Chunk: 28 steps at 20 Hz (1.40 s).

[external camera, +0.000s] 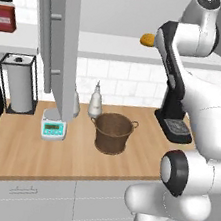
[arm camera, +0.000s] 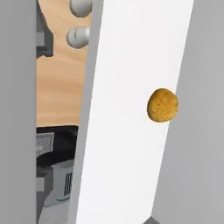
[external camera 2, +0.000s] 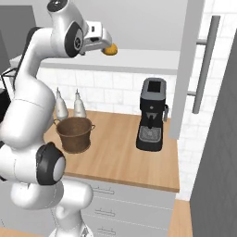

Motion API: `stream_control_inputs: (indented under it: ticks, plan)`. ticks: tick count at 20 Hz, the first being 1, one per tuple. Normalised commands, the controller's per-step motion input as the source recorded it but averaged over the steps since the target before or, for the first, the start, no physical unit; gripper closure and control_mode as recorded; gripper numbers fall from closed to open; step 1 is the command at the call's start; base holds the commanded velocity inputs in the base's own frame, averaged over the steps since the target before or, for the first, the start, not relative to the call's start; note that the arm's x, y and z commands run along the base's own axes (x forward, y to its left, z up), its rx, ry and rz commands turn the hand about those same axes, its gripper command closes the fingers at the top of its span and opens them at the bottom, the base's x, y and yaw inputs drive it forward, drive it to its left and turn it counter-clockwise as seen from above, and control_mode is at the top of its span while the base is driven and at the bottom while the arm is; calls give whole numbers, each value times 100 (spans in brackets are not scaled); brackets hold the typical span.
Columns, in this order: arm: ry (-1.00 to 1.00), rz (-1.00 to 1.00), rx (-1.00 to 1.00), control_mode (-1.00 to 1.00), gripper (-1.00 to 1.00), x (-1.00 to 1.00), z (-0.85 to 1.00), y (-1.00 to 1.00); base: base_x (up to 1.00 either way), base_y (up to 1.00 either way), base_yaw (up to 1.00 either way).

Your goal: Open the cabinet, pick up the bread from the cabinet and place it in the basket. Then move the basket to the dining counter.

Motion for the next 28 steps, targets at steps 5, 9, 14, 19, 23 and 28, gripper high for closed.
stream_control_inputs:
  ticks: [5, 9, 14, 19, 23, 28]
  plan:
    - [0, -19, 5, -100, -100, 73, -6, 0, 0, 0, 0]
    - [0, -6, 7, -100, -100, 68, 0, 0, 0, 0, 0]
    - [0, 0, 6, -100, -100, 44, -3, 0, 0, 0, 0]
    - [-1, 1, 0, -100, -100, 49, -13, -2, 0, 0, 0]
    - [-5, 6, 0, -100, -100, 46, -26, 0, 0, 0, 0]
    - [-6, 7, 0, -100, -100, 37, -16, 0, 0, 0, 0]
